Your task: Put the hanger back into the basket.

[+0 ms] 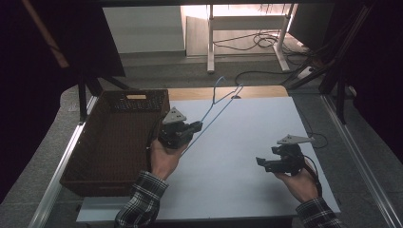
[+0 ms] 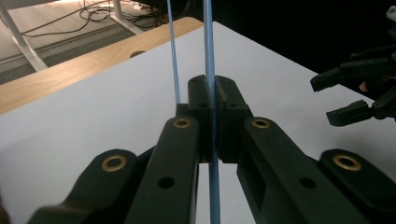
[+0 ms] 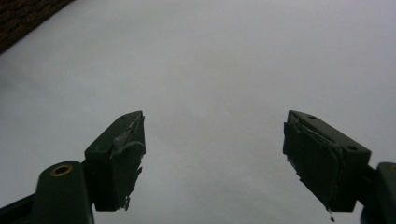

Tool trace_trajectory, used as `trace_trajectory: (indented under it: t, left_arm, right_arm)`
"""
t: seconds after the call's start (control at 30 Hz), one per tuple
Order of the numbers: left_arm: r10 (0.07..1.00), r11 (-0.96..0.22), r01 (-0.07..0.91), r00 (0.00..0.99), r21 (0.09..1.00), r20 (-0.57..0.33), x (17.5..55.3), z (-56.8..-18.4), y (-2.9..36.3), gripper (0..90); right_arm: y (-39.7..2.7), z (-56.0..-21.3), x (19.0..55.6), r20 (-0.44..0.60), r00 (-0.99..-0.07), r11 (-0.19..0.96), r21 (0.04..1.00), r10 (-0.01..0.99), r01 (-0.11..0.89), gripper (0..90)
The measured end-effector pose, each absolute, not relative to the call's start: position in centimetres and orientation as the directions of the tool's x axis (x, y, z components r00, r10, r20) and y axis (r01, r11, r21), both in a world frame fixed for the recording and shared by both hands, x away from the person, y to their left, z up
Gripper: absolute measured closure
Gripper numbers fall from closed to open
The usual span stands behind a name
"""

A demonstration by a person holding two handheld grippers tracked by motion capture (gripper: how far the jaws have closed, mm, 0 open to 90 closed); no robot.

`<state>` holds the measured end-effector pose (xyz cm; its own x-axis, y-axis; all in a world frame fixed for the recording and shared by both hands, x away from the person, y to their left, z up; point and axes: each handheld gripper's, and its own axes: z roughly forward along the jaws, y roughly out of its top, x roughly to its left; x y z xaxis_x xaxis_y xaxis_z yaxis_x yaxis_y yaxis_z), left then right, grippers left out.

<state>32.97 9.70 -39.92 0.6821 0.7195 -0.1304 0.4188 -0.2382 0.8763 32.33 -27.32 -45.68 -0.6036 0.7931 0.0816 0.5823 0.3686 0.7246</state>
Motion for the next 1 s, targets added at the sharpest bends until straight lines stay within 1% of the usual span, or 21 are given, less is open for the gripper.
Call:
trace_trajectory:
  t: [0.23,0.37,0.57,1.0]
  left_arm:
    - [0.714,-0.223,0.429,0.683,0.875,-0.153,32.7,-38.5,12.0,87.5]
    - [0.717,-0.228,0.426,0.682,0.875,-0.145,32.5,-37.8,13.4,87.5]
    - [0.710,-0.196,0.439,0.681,0.877,-0.182,32.1,-37.0,16.3,87.5]
    - [0.750,-0.202,0.450,0.643,0.870,-0.159,30.5,-36.5,21.9,87.5]
  right_arm:
    - [-27.2,-45.9,31.9,0.064,-0.616,0.385,0.729,0.785,0.566,19.2]
    - [-27.2,-46.1,31.7,0.052,-0.621,0.399,0.724,0.782,0.563,19.1]
    - [-27.2,-46.4,31.6,0.052,-0.621,0.405,0.715,0.782,0.569,19.1]
    - [-27.2,-46.5,31.4,0.048,-0.621,0.409,0.712,0.782,0.570,19.1]
